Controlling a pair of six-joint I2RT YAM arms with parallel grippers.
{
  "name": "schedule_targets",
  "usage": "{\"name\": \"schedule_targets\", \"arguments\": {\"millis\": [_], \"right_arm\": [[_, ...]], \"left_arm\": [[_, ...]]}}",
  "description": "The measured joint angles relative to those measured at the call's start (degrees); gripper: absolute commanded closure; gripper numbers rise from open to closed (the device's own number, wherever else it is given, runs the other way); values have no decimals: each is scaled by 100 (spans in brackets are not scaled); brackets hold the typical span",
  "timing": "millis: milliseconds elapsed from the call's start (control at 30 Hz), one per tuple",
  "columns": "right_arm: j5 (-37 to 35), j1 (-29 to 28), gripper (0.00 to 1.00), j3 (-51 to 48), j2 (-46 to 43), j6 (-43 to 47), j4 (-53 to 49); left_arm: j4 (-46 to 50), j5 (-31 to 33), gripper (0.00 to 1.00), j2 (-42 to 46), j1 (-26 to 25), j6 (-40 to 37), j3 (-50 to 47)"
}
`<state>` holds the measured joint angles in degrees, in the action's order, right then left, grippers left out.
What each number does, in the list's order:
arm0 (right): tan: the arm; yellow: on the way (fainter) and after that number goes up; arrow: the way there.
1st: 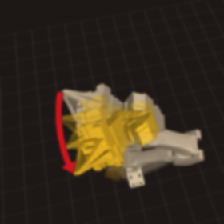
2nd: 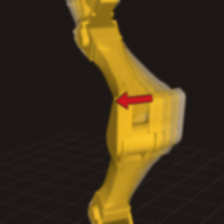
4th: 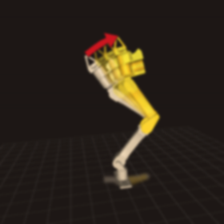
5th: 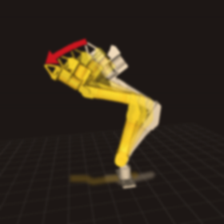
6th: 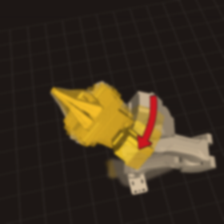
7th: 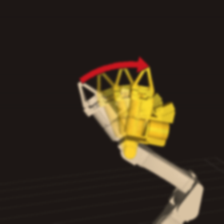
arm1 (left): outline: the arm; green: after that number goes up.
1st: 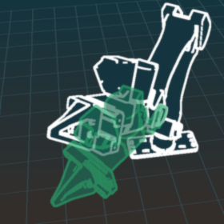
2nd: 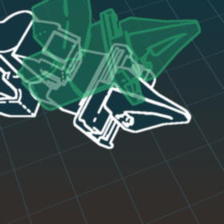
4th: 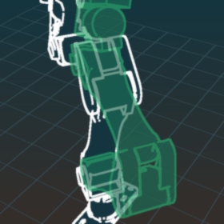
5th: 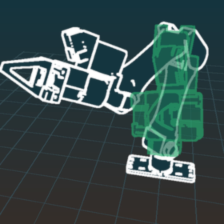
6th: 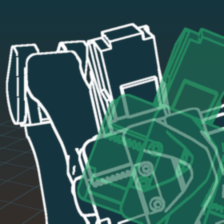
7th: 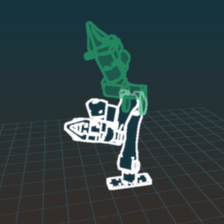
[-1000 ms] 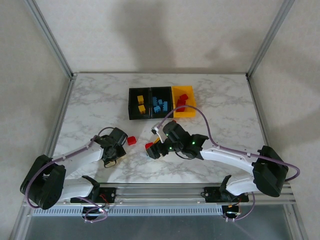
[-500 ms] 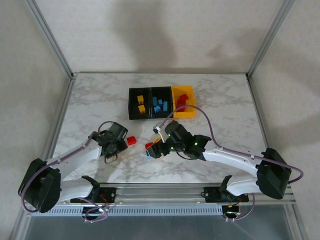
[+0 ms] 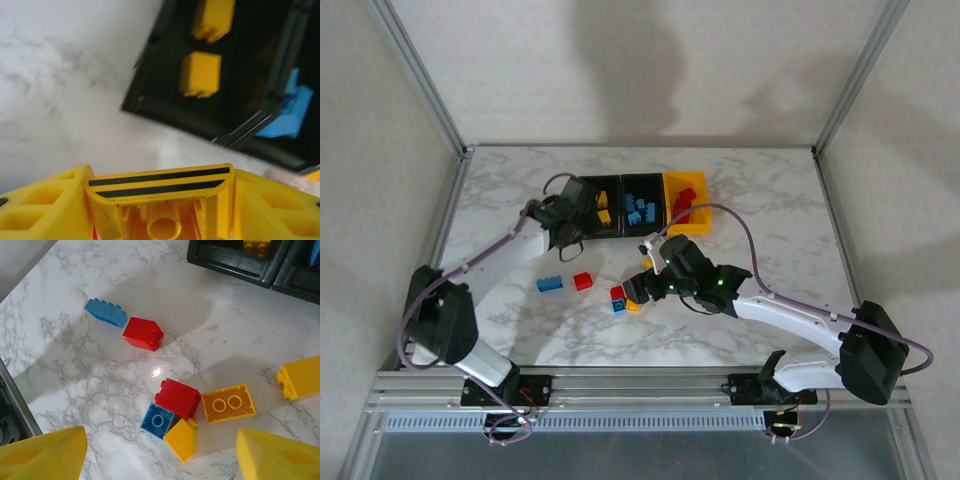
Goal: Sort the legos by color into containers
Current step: Place the lego in the container.
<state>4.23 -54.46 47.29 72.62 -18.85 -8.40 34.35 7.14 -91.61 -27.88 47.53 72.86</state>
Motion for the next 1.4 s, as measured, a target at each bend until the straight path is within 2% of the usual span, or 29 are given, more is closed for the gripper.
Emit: {"name": "schedule_targets", "arguments": {"millis": [267,600,1167,1400], "right_arm": [[-334,76,22,-55,-372,-153,-70],[-914,376,22,-55,-374,-280,-170],[-914,422,22,-245,-590,-315,-170],[-916,422,22,-256,-697,-326,-170]], "left_arm": [[15,-2,43,-1764,87,-107,2081],[221,0,42,-3110,212,-83,3276],[328,140,40,-3353,337,201,3521],[323,151,31,-3425,372,280,3521]]}}
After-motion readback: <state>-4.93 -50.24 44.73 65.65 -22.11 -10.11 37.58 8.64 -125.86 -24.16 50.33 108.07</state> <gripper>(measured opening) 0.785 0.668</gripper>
